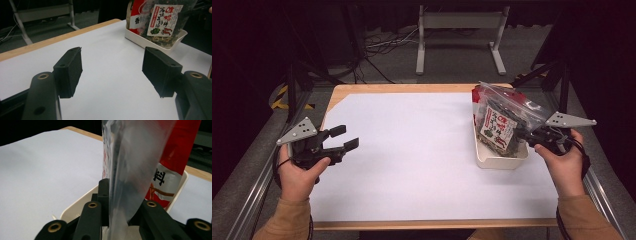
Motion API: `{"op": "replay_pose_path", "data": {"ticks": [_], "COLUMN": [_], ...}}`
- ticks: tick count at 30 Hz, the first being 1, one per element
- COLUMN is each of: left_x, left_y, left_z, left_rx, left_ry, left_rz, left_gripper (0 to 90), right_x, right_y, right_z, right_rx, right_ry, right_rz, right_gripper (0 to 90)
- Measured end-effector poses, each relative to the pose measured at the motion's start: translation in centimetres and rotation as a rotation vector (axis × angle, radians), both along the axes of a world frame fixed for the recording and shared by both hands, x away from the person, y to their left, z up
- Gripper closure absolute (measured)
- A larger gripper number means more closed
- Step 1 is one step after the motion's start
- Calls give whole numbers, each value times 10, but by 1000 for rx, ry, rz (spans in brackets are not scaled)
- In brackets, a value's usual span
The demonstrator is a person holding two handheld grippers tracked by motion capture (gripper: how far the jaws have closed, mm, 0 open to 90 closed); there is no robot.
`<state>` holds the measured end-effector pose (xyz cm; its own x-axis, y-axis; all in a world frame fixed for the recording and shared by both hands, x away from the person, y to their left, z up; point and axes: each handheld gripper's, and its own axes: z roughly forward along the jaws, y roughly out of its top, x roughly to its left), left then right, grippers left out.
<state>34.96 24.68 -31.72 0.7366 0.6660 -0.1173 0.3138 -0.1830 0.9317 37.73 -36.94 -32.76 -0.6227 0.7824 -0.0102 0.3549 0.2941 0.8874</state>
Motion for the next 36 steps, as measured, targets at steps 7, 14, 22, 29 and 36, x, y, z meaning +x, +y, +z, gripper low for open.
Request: {"op": "replay_pose_path", "data": {"ticks": [7,14,22,29,36], "left_x": [1,2,-1,-4,-6], "left_y": [-2,-2,-5,-8,-12], "left_z": [-1,-3,-5,-8,-11], "left_rx": [3,11,7,28,30], "left_ry": [7,10,19,9,11], "left_rz": [-2,-7,-24,-28,-43], "left_gripper": [328,322,302,285,280], "right_x": [-1,0,-14,-33,-54], "right_y": [-7,-10,-14,-19,-21], "right_z": [-4,-3,4,14,16], "right_rx": [25,44,89,62,17], "right_ry": [6,-11,-59,-89,-86], "right_rz": [-14,-44,-84,-100,-105], "right_gripper": [761,652,446,398,383]}}
